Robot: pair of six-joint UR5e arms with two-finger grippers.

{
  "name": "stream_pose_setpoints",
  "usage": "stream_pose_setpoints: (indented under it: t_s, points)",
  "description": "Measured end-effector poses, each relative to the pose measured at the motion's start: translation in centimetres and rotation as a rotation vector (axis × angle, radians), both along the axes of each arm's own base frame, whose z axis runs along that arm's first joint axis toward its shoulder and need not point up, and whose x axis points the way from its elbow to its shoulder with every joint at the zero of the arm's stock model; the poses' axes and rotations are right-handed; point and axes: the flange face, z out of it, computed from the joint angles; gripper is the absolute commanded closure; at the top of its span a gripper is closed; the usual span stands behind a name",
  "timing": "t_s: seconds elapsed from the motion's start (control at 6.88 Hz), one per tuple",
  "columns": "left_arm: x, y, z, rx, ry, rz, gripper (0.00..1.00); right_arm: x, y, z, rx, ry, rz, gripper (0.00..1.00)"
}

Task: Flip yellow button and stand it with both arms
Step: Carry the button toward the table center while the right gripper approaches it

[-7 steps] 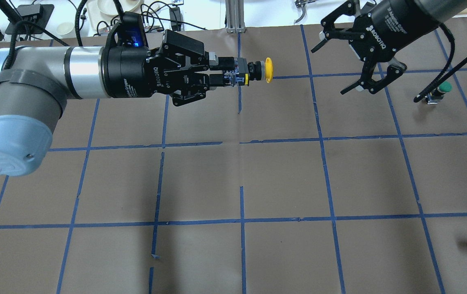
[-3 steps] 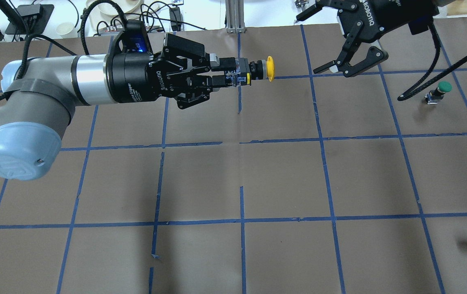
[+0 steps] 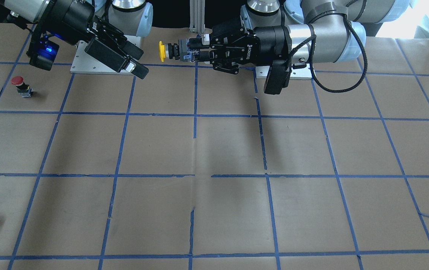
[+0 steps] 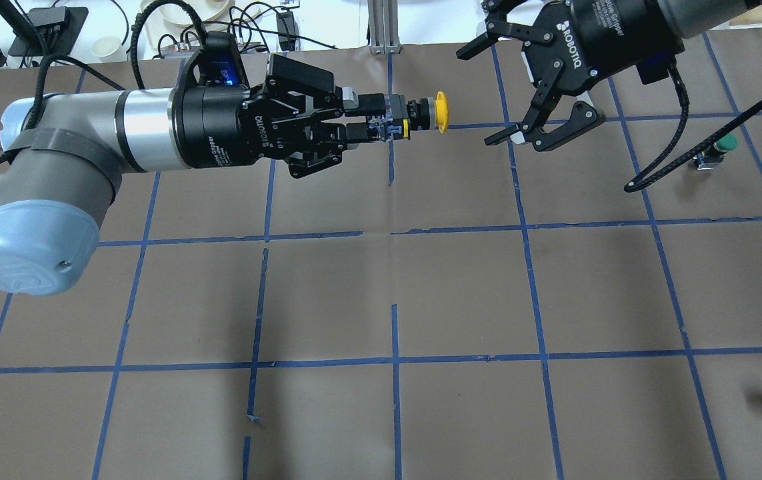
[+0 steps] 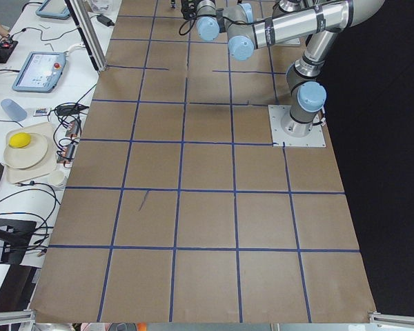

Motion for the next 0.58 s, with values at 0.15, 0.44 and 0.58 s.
stream_pose_setpoints:
  t_s: [0.15, 0.44, 0.58]
  points:
    - [0.0, 0.0, 0.0, 0.0, 0.0, 0.0, 0.81, 0.3, 0.1, 0.1, 0.013, -0.032, -0.009, 0.01]
    - [0.0, 0.0, 0.0, -0.004, 0.0, 0.0, 0.81, 1.5, 0.3, 0.3, 0.028, -0.08, -0.005, 0.01]
    - [0.0, 0.0, 0.0, -0.007, -0.001, 0.0, 0.81, 1.9, 0.4, 0.2, 0.035, -0.087, -0.001, 0.03]
